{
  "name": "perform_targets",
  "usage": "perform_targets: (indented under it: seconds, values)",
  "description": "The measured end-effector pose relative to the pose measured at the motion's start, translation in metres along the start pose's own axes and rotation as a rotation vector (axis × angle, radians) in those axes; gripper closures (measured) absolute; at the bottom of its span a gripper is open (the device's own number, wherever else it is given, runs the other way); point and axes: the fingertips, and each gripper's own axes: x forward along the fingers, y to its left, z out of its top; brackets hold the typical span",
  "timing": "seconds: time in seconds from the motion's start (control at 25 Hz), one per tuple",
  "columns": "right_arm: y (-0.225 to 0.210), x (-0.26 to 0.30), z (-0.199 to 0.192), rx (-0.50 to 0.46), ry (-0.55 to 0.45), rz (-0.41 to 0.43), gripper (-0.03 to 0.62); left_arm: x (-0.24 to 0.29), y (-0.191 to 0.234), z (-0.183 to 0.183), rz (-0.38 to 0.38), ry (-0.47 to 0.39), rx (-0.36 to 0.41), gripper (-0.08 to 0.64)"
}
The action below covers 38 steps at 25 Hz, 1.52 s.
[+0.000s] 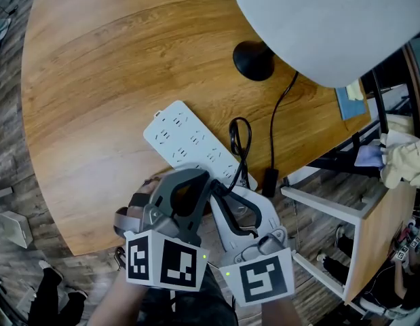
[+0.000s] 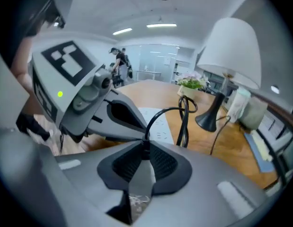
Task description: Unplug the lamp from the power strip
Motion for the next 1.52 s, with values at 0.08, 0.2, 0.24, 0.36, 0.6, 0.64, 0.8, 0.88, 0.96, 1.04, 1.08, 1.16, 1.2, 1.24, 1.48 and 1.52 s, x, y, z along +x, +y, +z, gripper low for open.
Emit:
perform_targets:
  seconds: [0.08, 0.2, 0.24, 0.36, 0.6, 0.64, 0.8, 0.88, 0.96, 1.04, 1.08, 1.16, 1.2, 1.24, 1.48, 1.52]
  values:
    - [-0.005, 0.0, 0.0, 0.128, -0.026, 0.038, 0.528, 0.0, 0.0, 0.0, -0.001, 0.0, 0.0, 0.566]
    - [-0.003, -0.002, -0.001, 0.023, 0.019, 0.025, 0.528, 0.0, 0.0, 0.0, -0.004, -0.003, -0.003, 0.566]
    - [-0.001, -0.004, 0.003, -0.039, 0.016, 0.006, 0.528, 0.0, 0.0, 0.0, -0.006, -0.005, -0.005, 0.566]
    - [-0.004, -0.013, 0.023, -0.056, -0.068, -0.013, 0.528, 0.001, 0.0, 0.001, -0.009, -0.007, -0.007, 0.565]
    - [-0.015, -0.016, 0.016, 0.06, -0.048, -0.025, 0.528, 0.0, -0.001, 0.001, 0.006, -0.003, 0.02, 0.565]
    - [-0.014, -0.016, 0.015, 0.059, -0.048, -0.027, 0.528, 0.0, -0.001, 0.001, 0.014, -0.007, 0.023, 0.565]
    - [-0.015, -0.014, 0.013, 0.073, -0.048, -0.031, 0.528, -0.002, 0.004, 0.0, 0.055, -0.02, 0.008, 0.565]
    - [-0.018, -0.014, 0.011, 0.081, -0.045, -0.038, 0.528, -0.005, 0.009, 0.0, 0.077, -0.026, 0.005, 0.565]
    - [-0.022, -0.014, 0.009, 0.083, -0.038, -0.048, 0.528, -0.008, 0.015, 0.0, 0.088, -0.036, -0.012, 0.565]
    - [-0.026, -0.014, 0.007, 0.088, -0.031, -0.061, 0.527, -0.011, 0.02, 0.002, 0.092, -0.052, -0.038, 0.565]
    - [-0.029, -0.013, 0.006, 0.092, -0.029, -0.068, 0.526, -0.013, 0.023, 0.002, 0.092, -0.063, -0.055, 0.565]
    - [-0.034, -0.012, 0.006, 0.098, -0.024, -0.082, 0.526, -0.015, 0.027, 0.001, 0.093, -0.08, -0.092, 0.565]
    - [-0.037, -0.011, 0.005, 0.099, -0.02, -0.089, 0.526, -0.017, 0.03, 0.001, 0.1, -0.085, -0.106, 0.565]
    - [-0.04, -0.01, 0.005, 0.098, -0.016, -0.095, 0.526, -0.018, 0.034, 0.0, 0.11, -0.089, -0.117, 0.565]
    - [-0.059, -0.003, 0.006, 0.107, 0.009, -0.137, 0.526, -0.026, 0.051, 0.006, 0.139, -0.105, -0.128, 0.565]
    - [-0.063, -0.002, 0.006, 0.107, 0.015, -0.145, 0.526, -0.027, 0.052, 0.007, 0.137, -0.107, -0.126, 0.565]
